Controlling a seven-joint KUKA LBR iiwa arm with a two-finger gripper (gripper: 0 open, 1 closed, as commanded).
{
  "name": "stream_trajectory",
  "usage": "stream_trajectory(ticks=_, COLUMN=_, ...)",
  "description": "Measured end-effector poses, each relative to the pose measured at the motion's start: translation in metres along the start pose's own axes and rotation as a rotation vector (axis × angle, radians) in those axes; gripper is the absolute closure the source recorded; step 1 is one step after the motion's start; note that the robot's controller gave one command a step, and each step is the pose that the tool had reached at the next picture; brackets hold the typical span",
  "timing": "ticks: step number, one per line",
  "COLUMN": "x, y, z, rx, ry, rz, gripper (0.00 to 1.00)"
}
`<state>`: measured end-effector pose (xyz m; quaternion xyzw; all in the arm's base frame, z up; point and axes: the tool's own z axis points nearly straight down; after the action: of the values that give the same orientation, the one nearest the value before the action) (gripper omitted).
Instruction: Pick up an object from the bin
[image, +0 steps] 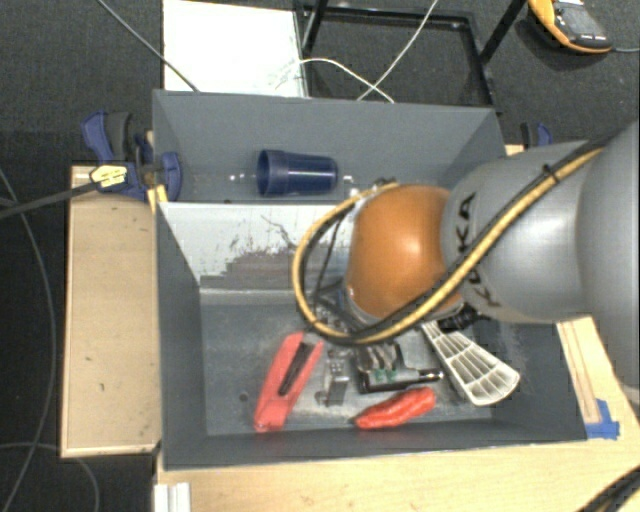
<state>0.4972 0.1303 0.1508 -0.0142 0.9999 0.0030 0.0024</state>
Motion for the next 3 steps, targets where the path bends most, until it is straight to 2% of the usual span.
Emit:
stream_trajectory(ticks=1, x=0.0, y=0.005, z=-0.001, rx=-0.002, ry=-0.005, rz=-0.015, gripper=0.0)
stream_trajectory(ticks=2, x=0.003, y=0.002, z=0.08, rx=-0.003, ry=-0.008, rz=-0.063, gripper=0.0)
stream_trajectory(ticks=3, x=0.016, y=0.007, z=0.064, rx=-0.005, ry=-0.014, rz=-0.075, gripper=0.0)
